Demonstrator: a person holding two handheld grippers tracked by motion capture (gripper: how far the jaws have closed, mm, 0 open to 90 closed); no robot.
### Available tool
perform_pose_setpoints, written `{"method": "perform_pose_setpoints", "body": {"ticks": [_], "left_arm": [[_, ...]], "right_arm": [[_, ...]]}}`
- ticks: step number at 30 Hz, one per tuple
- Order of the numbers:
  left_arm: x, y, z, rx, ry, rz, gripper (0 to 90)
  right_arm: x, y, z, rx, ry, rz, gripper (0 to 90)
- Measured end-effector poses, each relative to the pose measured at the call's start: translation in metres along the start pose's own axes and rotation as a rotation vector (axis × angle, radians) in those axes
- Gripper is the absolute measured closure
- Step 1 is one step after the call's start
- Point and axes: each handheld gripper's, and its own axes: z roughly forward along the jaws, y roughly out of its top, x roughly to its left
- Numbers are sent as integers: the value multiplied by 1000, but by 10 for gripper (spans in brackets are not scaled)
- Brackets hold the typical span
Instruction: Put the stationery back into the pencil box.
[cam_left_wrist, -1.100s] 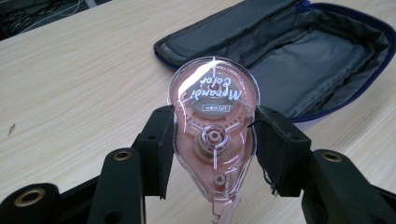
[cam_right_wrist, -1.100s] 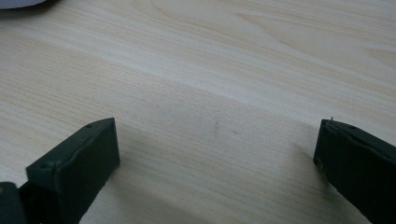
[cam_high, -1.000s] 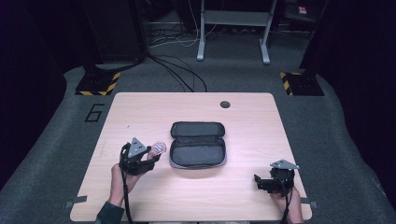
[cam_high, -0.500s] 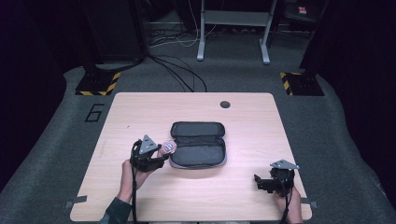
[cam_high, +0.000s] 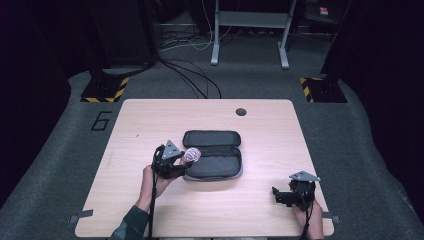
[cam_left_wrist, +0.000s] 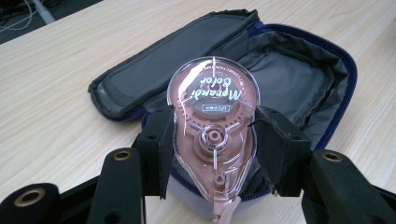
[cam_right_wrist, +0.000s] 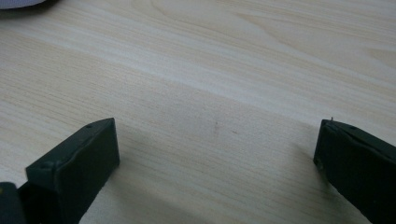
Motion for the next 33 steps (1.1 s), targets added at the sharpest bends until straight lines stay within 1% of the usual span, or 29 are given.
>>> {"method": "perform_pose_setpoints", "body": {"ticks": [1, 2, 3, 4, 5, 7, 8, 9, 10, 11, 12, 14, 15, 16, 18, 19, 20, 21, 22, 23, 24, 25, 26, 28, 29, 30, 31, 33], "left_arm": [[-1, 1, 2, -3, 1, 5, 500], [-2, 2, 3, 8, -7, 4, 500], [-2, 3, 5, 9, -6, 12, 499], [-4, 3, 7, 9, -10, 7, 499], [-5, 4, 8, 6, -5, 15, 500], [-6, 5, 11, 13, -21, 9, 499], [-7, 5, 13, 10, -13, 20, 499], [-7, 6, 15, 19, -31, 19, 499], [-8, 6, 18, 14, -24, 14, 500], [-7, 7, 19, 19, -26, 25, 499], [-9, 7, 21, 17, -27, 18, 500], [-9, 8, 24, 29, -37, 31, 499], [-11, 8, 26, 19, -40, 19, 500], [-10, 8, 27, 29, -43, 32, 500], [-12, 8, 30, 32, -49, 29, 500], [-11, 9, 32, 29, -55, 34, 499], [-13, 8, 34, 23, -54, 24, 499], [-12, 9, 34, 33, -55, 36, 499], [-13, 8, 35, 25, -61, 28, 499], [-12, 9, 36, 37, -67, 35, 499], [-13, 9, 38, 30, -72, 24, 499], [-13, 9, 39, 34, -65, 34, 499], [-14, 9, 40, 40, -76, 33, 499], [-14, 9, 43, 34, -73, 41, 499], [-15, 9, 44, 46, -85, 37, 499], [-16, 8, 47, 35, -80, 38, 499], [-15, 9, 48, 49, -87, 50, 499], [-17, 9, 51, 56, -96, 41, 499]], "right_arm": [[0, 0, 0, 0, 0, 0, 0], [0, 0, 0, 0, 0, 0, 0], [0, 0, 0, 0, 0, 0, 0], [0, 0, 0, 0, 0, 0, 0], [0, 0, 0, 0, 0, 0, 0], [0, 0, 0, 0, 0, 0, 0], [0, 0, 0, 0, 0, 0, 0], [0, 0, 0, 0, 0, 0, 0], [0, 0, 0, -1, 0, 0, 0], [0, 0, 0, 0, 0, 0, 0], [0, 0, 0, 0, 0, 0, 0], [0, 0, 0, 0, 0, 0, 0], [0, 0, 0, 0, 0, 0, 0], [0, 0, 0, 0, 0, -1, 0], [0, 0, 0, 0, 0, 0, 0], [0, 0, 0, 0, 0, 0, 0], [0, 0, 0, 0, 0, 0, 0], [0, 0, 0, 0, 0, 0, 0], [0, 0, 0, 0, 0, 0, 0], [0, 0, 0, 0, 0, 0, 0], [0, 0, 0, 0, 0, 0, 0], [0, 0, 0, 0, 0, 0, 0], [0, 0, 0, 0, -1, 0, 0], [0, 0, 0, 0, -1, 0, 0], [0, 0, 0, 0, -1, 0, 0], [0, 0, 0, 0, -2, 0, 0], [0, 0, 0, -1, -1, 0, 0], [0, 0, 0, 0, -1, 1, 0]]}}
